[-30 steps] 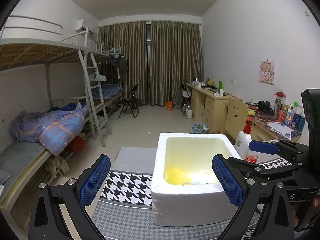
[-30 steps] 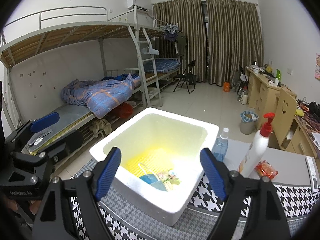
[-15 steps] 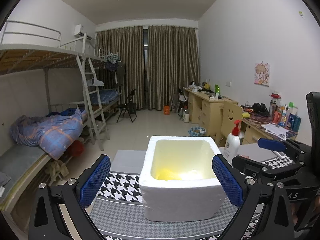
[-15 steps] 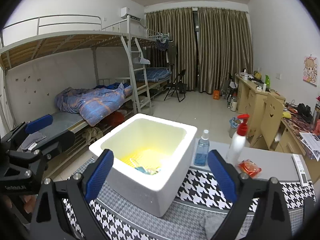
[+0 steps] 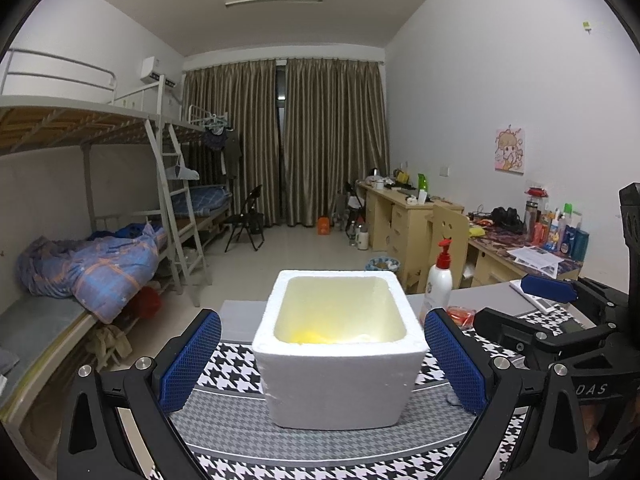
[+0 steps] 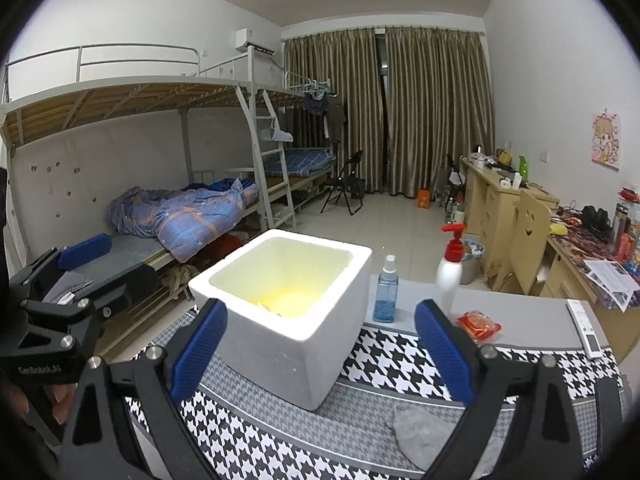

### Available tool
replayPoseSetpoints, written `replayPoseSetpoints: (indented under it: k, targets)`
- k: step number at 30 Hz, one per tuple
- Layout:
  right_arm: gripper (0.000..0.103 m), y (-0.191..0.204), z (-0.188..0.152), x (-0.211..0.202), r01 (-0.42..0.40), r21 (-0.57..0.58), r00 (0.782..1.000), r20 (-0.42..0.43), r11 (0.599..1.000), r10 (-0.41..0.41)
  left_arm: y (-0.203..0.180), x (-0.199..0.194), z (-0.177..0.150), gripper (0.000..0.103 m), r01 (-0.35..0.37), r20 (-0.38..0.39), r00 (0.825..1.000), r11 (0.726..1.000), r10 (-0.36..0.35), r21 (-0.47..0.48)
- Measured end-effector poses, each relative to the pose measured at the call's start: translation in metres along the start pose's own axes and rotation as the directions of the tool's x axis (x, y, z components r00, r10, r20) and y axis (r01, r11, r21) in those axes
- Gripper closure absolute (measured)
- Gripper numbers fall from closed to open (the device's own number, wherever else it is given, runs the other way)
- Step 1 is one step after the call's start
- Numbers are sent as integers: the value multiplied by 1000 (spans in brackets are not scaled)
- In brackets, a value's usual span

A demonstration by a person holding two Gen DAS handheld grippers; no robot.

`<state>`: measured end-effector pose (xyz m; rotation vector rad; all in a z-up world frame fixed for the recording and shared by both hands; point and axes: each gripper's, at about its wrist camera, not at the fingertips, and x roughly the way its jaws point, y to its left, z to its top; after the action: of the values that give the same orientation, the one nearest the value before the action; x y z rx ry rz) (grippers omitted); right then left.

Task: Organize soft objects
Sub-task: 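Move both tools back from the foam box toward the grey sock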

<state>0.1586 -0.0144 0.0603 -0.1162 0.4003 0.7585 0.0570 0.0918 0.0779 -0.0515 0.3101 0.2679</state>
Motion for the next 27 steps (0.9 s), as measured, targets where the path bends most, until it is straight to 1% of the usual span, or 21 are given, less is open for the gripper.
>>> replayPoseSetpoints:
  k: [4,7,13,19,23,27]
  targets:
    - [6,-4,-7,-7,7,16,1000,7,1000,-7,-5,-7,-5,1,5,11,1000,1000,-5,0]
    - [6,-7,-13,-15,30,33,999,25,999,-30,-9,-13,-9,1,10,19,1000,1000,-10,-3]
    - [6,-16,-24,-25,24,59,999,32,998,-26,-15,-16,-16,1,13,19,1000,1000,-14,11]
    - [6,-19,-34,-35,37,60,998,45,997,-39,-22,-16,-22,1,38,14,999,999,-38,24]
    - [6,-24,-40,-38,34,79,998,53,996,-38,-23,-16,-27,1,74,9,997,997,-74,22]
    - [6,-27,-46,-40,36,84,998,51,996,-40,-26,-19,-31,1,85,19,996,996,-86,22]
